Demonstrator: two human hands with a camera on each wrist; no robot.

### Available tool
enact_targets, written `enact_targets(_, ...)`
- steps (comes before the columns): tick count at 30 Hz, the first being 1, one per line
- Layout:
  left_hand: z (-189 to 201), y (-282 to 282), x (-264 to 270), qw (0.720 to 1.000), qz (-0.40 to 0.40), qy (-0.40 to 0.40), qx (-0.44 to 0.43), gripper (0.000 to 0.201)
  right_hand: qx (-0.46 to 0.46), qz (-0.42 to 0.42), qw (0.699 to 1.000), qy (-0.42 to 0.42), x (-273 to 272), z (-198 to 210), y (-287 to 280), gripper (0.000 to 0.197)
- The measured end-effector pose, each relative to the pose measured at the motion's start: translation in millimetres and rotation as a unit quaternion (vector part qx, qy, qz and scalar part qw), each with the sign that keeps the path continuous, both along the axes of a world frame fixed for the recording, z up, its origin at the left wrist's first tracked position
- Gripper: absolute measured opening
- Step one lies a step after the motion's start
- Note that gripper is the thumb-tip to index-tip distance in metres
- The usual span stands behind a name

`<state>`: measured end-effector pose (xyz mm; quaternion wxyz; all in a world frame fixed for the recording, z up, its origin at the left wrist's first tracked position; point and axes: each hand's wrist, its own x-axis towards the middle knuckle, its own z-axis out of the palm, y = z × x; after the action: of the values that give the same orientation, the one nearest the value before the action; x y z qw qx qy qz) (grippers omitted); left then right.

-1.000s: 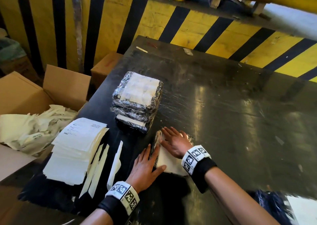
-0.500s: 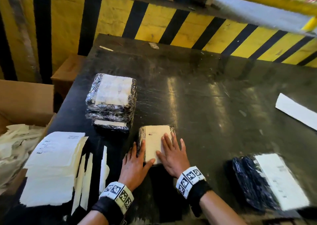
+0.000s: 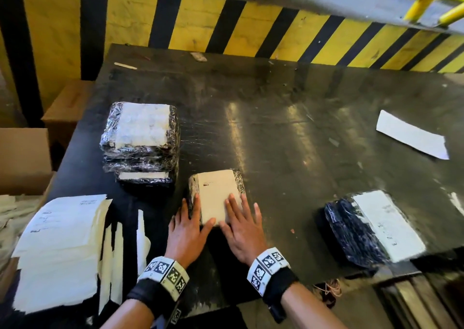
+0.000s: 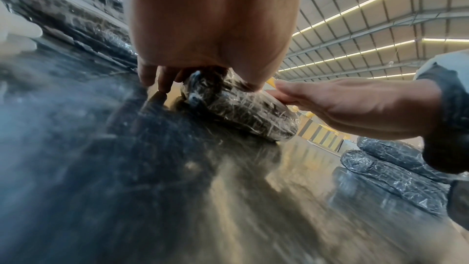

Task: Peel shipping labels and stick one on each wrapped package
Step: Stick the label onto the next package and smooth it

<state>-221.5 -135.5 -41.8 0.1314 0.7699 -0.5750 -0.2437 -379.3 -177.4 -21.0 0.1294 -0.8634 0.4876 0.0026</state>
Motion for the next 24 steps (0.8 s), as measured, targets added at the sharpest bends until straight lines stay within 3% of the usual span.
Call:
enact_targets(4,0.3,-0.5,-0.1,1.000,0.005,0.001,0.002,0.076,-0.033,0.037,0.999,-0.010,-11.4,-18.5,11.2,0.059)
enact_targets(10,1.8,-0.3,0.6,1.000,0.006,0.011,0.003,0.075,-0.084,0.067,0.992,0.065,-58.5,-32.0,8.2,0.057)
enact_targets(14,6.0,1.7,-1.5,0.999,0.004,-0.027,-0.019,0.073,-0.089,0.058,0.992,0.068,-74.7,-31.9,6.9,0.056)
enact_targets(16,5.1,0.2,-6.7,0.990,-0.039,-0.075,-0.109,0.066,-0.099,0.032,0.994,0.019,-73.6,-28.2,3.2,0.056)
enact_targets(19,0.1,-6.4,-22.7,0.950,-0.182,-0.142,-0.210,0.058,-0.106,-0.041,0.987,-0.112,-50.5,-19.3,-12.6,0.059)
enact_targets(21,-1.6,-7.8,-29.7,0.926,-0.258,-0.186,-0.205,0.053,-0.081,-0.088,0.979,-0.165,-27.8,-14.4,-26.6,0.058)
enact_targets(24,-7.5,2.6,-20.4,0.924,-0.269,-0.223,-0.158,0.057,-0.002,-0.102,0.981,-0.164,-2.5,-15.4,-41.4,0.059)
